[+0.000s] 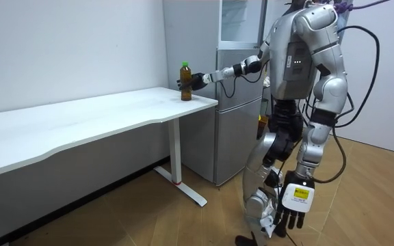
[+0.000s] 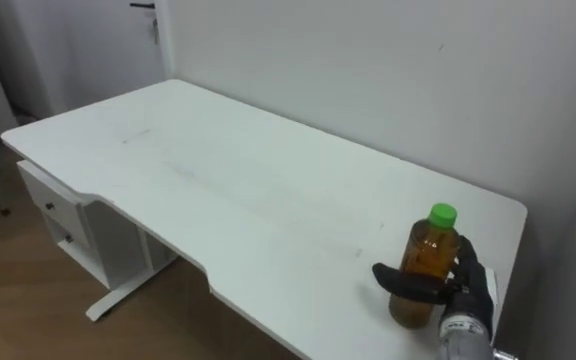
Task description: Put the bottle in the upper fridge
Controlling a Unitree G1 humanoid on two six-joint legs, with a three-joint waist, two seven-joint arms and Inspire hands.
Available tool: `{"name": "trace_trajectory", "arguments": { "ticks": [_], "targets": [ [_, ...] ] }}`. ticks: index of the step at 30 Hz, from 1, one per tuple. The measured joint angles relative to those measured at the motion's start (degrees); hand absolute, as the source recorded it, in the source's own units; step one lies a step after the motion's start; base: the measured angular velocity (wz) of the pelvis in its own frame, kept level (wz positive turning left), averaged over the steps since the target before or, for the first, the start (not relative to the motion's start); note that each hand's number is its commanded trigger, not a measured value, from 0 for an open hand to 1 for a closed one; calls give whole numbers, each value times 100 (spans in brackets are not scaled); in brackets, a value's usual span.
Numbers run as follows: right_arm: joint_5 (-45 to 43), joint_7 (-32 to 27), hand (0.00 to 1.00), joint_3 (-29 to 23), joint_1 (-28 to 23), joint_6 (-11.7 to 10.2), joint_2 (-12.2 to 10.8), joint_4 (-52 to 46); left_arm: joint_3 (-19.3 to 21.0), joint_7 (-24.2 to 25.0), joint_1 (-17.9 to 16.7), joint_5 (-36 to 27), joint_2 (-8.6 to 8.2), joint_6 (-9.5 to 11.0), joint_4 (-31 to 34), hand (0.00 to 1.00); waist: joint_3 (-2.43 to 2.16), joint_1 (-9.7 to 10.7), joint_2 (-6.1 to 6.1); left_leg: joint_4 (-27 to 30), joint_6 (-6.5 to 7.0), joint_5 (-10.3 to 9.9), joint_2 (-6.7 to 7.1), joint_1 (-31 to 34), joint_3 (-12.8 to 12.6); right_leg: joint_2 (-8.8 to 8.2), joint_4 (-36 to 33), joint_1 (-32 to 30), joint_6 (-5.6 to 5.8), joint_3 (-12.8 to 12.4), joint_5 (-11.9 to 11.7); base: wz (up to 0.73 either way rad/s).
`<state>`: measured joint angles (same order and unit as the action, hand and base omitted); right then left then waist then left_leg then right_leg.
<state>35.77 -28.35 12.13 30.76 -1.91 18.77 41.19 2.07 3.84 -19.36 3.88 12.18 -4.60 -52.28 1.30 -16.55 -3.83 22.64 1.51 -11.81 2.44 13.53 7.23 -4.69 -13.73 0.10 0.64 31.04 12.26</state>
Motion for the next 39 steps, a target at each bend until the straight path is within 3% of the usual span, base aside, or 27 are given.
{"name": "trace_trajectory", "arguments": {
  "ticks": [6,12,17,19,20,27,39],
  "targets": [
    [-1,44,0,1,85,-8,9,319,-4,-101,98,0,8,77,-5,0,4,-81,-9,28,16,9,-1,94,-6,8,-4,-106,-6,-48,-29,-1],
    [-12,48,0,1,98,-223,22,316,-15,-102,112,-5,9,143,-41,0,6,-101,-27,86,14,10,-40,273,-31,29,-27,-277,-31,-71,-46,-2],
    [-38,177,0,1,135,-236,47,367,-46,-102,111,-127,10,160,-77,0,26,-107,-28,90,13,11,-65,283,-68,26,-78,-330,-39,-103,-50,-3],
    [-43,237,0,1,208,-286,51,498,-109,-102,111,-214,9,178,-69,0,58,-111,-19,101,12,11,-71,296,-74,28,-89,-333,-40,-110,-50,0],
    [-44,237,100,1,227,-306,51,534,-125,-102,112,-213,9,192,-66,0,66,-112,-19,104,12,11,-71,300,-74,28,-91,-337,-40,-111,-50,0],
    [-150,265,100,1,266,-466,127,670,-183,-97,146,-354,9,217,-69,0,84,-113,-38,117,17,36,-73,391,-82,23,-116,-444,-59,-121,-63,0],
    [-207,403,100,-231,354,-426,301,871,-275,-92,180,-674,17,243,-74,0,74,-114,-50,53,15,39,-83,441,-151,14,-118,-568,-59,-196,-62,-2]
  ]
}}
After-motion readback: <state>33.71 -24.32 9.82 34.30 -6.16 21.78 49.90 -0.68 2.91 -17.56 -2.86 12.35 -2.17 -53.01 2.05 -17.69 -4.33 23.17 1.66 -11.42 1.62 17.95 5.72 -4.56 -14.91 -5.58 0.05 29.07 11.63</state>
